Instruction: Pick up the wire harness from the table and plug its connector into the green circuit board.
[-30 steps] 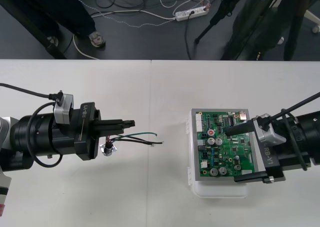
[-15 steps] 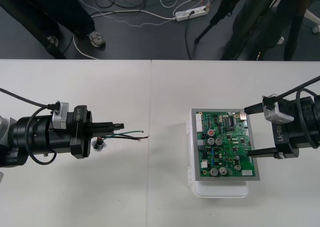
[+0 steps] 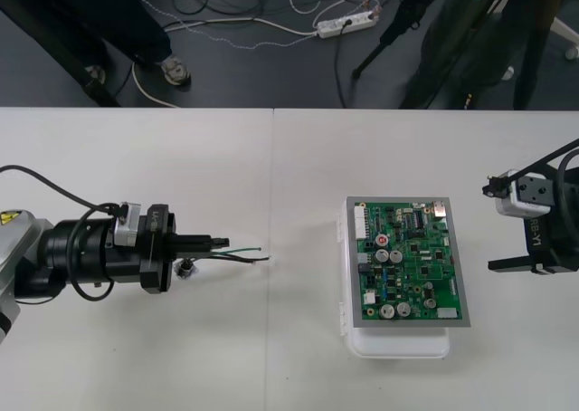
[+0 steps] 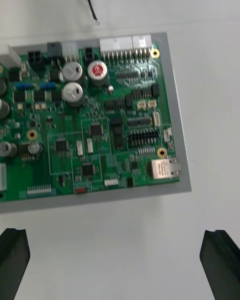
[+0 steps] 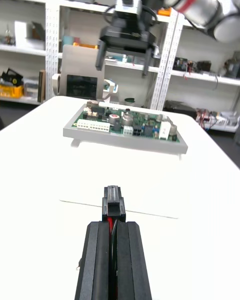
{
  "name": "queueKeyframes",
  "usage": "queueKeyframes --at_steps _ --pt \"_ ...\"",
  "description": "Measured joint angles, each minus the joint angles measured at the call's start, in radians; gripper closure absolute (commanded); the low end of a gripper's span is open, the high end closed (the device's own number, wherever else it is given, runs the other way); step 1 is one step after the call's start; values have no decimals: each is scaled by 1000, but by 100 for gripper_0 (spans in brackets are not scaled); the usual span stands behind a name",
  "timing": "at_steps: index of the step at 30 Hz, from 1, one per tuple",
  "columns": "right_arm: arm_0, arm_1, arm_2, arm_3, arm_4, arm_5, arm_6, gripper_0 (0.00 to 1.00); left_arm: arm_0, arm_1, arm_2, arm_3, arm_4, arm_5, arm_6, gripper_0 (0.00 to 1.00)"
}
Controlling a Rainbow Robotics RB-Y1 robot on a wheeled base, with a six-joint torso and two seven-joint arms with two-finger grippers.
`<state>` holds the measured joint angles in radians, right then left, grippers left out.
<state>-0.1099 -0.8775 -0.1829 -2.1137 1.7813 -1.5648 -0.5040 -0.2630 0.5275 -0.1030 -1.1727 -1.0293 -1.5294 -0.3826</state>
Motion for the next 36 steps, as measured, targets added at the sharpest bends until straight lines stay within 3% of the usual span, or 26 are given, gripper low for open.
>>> queueKeyframes --at_steps 6,14,22,36 --pt "-6 -32 15 0 42 0 0 0 -45 1 -93 109 52 0 -93 100" --pt "-44 -56 154 0 182 0 0 0 -100 2 -235 221 142 0 -123 100" --pt "-54 -56 237 0 280 0 0 0 -174 0 -398 328 245 0 -353 100" --pt "-56 0 302 50 352 0 0 0 -285 -67 -411 475 247 0 -388 100"
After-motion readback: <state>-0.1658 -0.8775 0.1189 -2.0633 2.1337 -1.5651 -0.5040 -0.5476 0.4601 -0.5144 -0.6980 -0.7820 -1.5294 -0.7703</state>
